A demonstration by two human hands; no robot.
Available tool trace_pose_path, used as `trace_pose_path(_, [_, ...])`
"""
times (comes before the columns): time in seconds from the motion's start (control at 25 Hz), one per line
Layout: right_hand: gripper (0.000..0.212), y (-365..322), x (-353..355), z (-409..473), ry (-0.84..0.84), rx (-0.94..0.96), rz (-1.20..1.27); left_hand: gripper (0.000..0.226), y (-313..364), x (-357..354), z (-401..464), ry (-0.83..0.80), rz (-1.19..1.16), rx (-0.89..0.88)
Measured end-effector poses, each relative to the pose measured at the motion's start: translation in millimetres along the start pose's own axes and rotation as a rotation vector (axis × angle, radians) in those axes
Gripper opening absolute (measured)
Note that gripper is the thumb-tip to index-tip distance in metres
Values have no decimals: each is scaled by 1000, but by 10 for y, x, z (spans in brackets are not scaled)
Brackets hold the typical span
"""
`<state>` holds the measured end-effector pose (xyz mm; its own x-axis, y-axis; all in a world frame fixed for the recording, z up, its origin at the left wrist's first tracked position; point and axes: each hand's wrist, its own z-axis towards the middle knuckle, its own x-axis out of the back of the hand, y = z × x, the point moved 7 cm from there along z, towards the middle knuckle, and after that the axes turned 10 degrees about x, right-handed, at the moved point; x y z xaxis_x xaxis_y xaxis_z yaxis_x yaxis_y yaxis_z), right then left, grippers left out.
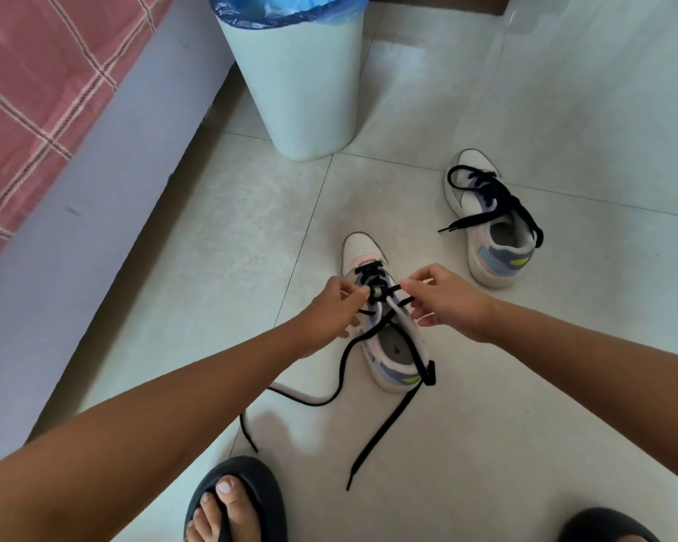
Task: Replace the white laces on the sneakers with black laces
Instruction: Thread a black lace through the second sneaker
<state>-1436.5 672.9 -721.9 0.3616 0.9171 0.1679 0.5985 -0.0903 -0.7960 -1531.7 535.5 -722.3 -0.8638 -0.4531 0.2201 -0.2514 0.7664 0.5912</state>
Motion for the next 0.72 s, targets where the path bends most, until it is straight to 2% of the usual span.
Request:
trace_pose_path(0.08, [24, -32, 83, -117, 46, 33, -304, 31, -104, -9, -76, 47, 225, -26])
trace_pose_path(0.2, [23, -33, 21, -365, 46, 133, -583, 26, -258, -148, -140, 51, 533, -130])
trace_pose_path(0.28, [21, -37, -114, -469, 7, 218, -774, 25, -243, -218, -207, 74, 594, -215])
trace_pose_path(0.36, [25, -20, -242, -483, -64, 245, -962, 23, -129, -218, -364, 117, 546, -310])
trace_pose_path(0.4, [25, -13, -273, -475, -61, 227, -957, 21, -79, -222, -463, 124, 520, -343])
trace_pose_path(0.48, [27, -36, -274, -477, 17, 157, -741, 16, -11, -278, -638, 98, 571, -400])
trace_pose_path(0.6, [47, -40, -307, -484, 86, 74, -328, 26, 120, -443, -1027, 99, 832, -695])
trace_pose_path(0.68, [44, -40, -338, -547, 57, 7, -168, 34, 110, -540, -1156, 104, 980, -903])
trace_pose_path(0.72, [39, -55, -338, -584, 40, -8, -129, 36, 129, -519, -1143, 134, 1017, -901])
